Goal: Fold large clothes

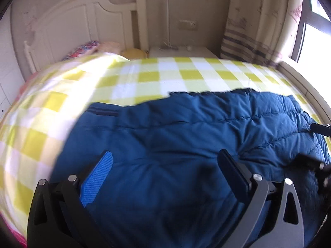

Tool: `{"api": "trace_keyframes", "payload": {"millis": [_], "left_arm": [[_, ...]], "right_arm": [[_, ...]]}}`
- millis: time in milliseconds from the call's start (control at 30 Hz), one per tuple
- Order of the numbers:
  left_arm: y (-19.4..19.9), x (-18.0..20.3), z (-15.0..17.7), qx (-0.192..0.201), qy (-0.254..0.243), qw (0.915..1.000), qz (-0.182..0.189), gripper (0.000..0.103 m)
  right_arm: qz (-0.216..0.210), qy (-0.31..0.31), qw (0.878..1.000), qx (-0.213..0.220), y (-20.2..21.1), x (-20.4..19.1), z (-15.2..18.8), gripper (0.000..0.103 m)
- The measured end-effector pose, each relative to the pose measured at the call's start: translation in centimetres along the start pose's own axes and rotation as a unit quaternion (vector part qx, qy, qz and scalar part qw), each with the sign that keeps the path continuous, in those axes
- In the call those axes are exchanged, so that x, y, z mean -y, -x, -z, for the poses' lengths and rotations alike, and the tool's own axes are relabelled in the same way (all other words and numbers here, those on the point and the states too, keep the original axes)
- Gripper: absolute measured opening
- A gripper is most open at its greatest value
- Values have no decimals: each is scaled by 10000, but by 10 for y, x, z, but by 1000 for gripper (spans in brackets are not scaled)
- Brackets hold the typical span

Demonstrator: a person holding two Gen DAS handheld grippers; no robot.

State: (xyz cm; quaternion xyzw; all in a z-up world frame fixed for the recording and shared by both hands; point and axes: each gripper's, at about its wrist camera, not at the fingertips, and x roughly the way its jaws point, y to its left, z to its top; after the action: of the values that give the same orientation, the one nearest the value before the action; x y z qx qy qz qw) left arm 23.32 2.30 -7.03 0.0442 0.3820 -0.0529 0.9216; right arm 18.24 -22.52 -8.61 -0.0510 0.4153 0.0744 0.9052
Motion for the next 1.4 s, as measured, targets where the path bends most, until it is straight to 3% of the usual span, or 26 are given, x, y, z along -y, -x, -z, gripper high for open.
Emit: {"api": "trace_keyframes", "payload": {"millis": [67, 100, 167, 233, 300, 367, 400, 467, 533, 633, 700, 767, 900, 967, 1067, 1100, 1133, 1167, 1200, 1333, 1400], "left_arm": [[4, -18, 7, -2, 37, 9995, -315, 101], [-3, -27, 12, -176, 98, 9984, -523, 101], [-11, -41, 16, -401, 405, 9980, -272, 101], [-12, -43, 13, -427, 486, 9976, -253, 101], [-11, -35, 11, -433, 307, 9975, -469, 101], [3, -27, 11, -199, 177, 9967, -769, 100], [17, -22, 11, -6, 164, 9968, -781, 100], [40, -14, 16, 248, 178, 9989, -364, 100], [61, 8, 16, 505, -51, 9987, -67, 101], [50, 48, 25, 294, -837, 9956, -301, 101], [16, 62, 36, 5, -1140, 9920, -534, 101], [10, 49, 31, -92, -704, 9974, -139, 101], [19, 34, 32, -142, -483, 9987, 46, 101], [35, 18, 37, 63, -351, 9994, -32, 101], [48, -15, 47, 285, -199, 9975, -615, 101], [44, -30, 53, 227, -100, 9955, -911, 101], [41, -41, 57, 109, 51, 9955, -940, 101], [36, -55, 61, 3, 333, 9974, -635, 101], [35, -66, 62, -5, 646, 9973, -346, 101], [41, -49, 60, -16, 320, 9961, -825, 100], [56, -39, 62, 104, 307, 9980, -551, 100]], "right_arm": [[194, -303, 9993, -35, -6, 27, 10, 98], [77, -468, 9989, -35, -10, 36, 15, 98], [-339, -785, 9963, 9, -16, 49, 22, 99], [-280, -743, 9968, -7, -17, 47, 21, 99], [83, -535, 9985, 67, -10, 37, 20, 98], [433, -342, 9982, 214, 6, 20, 20, 98], [346, -268, 9986, 309, 14, 12, 21, 98], [-151, 112, 9979, 623, 36, -19, 19, 98], [-327, 697, 9947, 685, 43, -52, 17, 98], [-71, 1486, 9885, 272, 16, -96, 27, 98], [-356, 1109, 9930, 202, 1, -86, 29, 99], [-595, 918, 9939, 131, 0, -75, 28, 99], [-464, 911, 9947, 142, 10, -66, 28, 98], [-295, 744, 9965, 234, 21, -47, 31, 98], [-15, 247, 9993, 265, 24, -6, 41, 98], [-131, 3, 9997, 220, 16, 12, 45, 98], [-332, -227, 9990, 207, 13, 24, 50, 98], [-616, -513, 9965, 243, 9, 37, 56, 98], [-641, -564, 9960, 258, 11, 39, 59, 98], [-33, -289, 9991, 294, 23, 18, 56, 98], [-263, -62, 9983, 517, 43, -2, 59, 98]]}}
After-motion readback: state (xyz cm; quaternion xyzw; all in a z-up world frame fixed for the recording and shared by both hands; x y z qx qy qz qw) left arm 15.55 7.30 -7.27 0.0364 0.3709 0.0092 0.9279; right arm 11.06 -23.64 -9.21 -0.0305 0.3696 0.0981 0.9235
